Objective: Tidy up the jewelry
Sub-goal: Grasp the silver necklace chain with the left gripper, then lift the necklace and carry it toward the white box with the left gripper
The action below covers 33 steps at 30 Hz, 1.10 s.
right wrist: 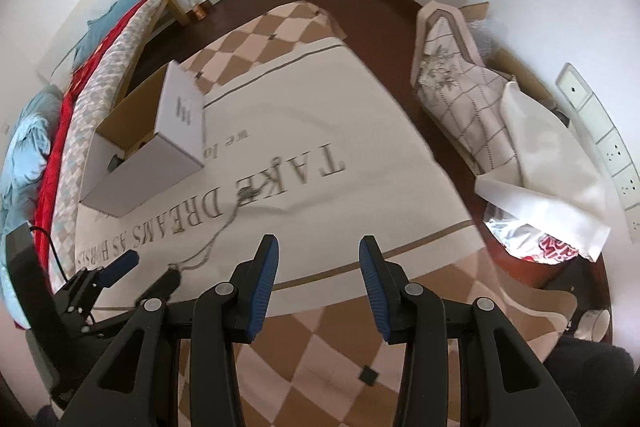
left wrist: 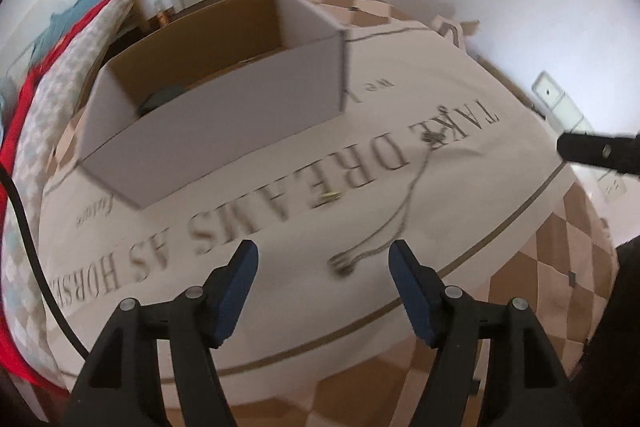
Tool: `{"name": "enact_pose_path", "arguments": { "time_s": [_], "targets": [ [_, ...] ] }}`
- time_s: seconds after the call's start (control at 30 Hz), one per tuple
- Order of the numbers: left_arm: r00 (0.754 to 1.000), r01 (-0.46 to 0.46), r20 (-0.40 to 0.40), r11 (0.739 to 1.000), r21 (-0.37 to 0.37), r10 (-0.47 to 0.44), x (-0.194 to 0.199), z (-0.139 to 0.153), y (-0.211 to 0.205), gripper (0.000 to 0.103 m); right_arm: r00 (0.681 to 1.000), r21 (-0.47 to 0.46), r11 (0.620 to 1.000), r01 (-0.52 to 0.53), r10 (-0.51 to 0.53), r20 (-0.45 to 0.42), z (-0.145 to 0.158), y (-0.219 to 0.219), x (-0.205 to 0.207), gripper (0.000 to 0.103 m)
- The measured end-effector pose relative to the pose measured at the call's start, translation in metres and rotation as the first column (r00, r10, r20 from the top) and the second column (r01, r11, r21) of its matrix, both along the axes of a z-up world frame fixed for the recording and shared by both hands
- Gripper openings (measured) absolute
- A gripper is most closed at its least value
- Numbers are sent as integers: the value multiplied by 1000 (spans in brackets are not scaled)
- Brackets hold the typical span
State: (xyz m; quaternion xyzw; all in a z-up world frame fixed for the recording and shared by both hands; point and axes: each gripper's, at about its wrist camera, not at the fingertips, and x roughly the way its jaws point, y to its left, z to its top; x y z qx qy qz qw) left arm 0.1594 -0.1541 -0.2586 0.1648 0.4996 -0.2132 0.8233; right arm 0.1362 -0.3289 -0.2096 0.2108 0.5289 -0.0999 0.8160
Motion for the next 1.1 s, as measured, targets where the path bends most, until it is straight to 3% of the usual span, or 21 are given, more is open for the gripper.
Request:
{"name": "enact_pose_path", "arguments": {
  "time_s": [0.03,0.07,0.1,0.27,0.37,0.6,0.73,0.9,1.1],
  "targets": [
    [1000,15,5,1000,14,-15,-3,-2,-7,63,1000,-2,1000,5,-5,2,1,-3,0,44],
    [999,36,10,999,23,-36,-5,-4,-12,41,1000,-2,1000,9,-9,5,2,-5,0,44],
    [998,66,18,998,-1,-66,-10,-4,-15,7,1000,-3,1000,10,-10,10,4,-6,1,44],
    [996,83,37,996,14,-83,-20,0,-11,7,999,-8,1000,6,-5,42,15,-5,6,44],
    [997,50,55,998,24,-51,-23,1,16,7,999,-3,1000,-10,10,52,18,1,11,44],
    [990,-123,82,985,124,113,-16,5,122,7,991,53,990,-128,125,55,8,40,23,44],
    [972,-228,86,966,125,218,-8,7,160,7,975,58,974,-219,216,60,-7,78,34,44],
    [954,-295,76,951,95,289,-3,6,179,7,939,-17,941,-339,339,61,-31,144,60,43],
    [953,-299,62,951,73,295,3,5,176,7,925,-90,922,-378,380,10,-48,168,72,39]
  ]
}}
